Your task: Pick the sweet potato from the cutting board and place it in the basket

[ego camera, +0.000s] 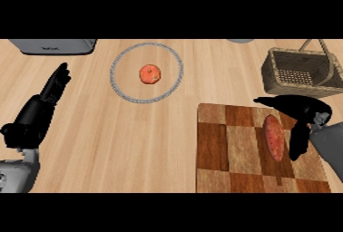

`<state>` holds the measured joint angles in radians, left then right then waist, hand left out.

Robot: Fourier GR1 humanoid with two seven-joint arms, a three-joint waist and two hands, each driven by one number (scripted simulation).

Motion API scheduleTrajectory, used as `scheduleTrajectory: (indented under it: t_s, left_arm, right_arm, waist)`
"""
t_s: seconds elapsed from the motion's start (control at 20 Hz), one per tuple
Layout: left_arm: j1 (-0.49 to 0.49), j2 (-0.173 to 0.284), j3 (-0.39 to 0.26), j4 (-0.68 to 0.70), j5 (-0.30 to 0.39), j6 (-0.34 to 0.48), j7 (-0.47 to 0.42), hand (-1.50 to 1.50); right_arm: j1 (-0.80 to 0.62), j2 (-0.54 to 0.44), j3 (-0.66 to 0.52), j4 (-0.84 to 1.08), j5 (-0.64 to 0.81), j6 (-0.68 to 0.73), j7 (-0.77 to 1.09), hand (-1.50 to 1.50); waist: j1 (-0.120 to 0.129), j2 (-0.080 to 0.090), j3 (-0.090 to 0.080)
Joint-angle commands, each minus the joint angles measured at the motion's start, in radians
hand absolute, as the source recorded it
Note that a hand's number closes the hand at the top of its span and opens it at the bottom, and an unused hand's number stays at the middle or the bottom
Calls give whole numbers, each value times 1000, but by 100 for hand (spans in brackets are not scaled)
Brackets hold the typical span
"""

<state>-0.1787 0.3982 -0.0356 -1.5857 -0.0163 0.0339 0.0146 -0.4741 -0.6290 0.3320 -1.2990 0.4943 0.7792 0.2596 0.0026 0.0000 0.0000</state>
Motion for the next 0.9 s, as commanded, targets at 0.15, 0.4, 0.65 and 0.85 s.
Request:
scheduleTrajectory:
  t_s: [0.15,0.4,0.65,0.85]
  left_arm:
    - [-48,-43,25,86,-50,-34,-43,0]
    - [15,-41,57,-43,-35,-75,26,0]
    - [30,-102,43,18,-111,-38,-59,0]
    - [-38,-78,80,4,-74,-94,28,0]
  right_arm:
    - [-1,34,-61,89,97,-4,-106,-150]
    - [25,68,-105,43,134,25,-82,-150]
    - [56,110,-90,91,220,-5,-112,-150]
    - [90,68,-101,141,276,-63,-216,-150]
  waist:
    - [0,2,0]
    - [2,-1,0]
    - [1,0,0]
    - [1,1,0]
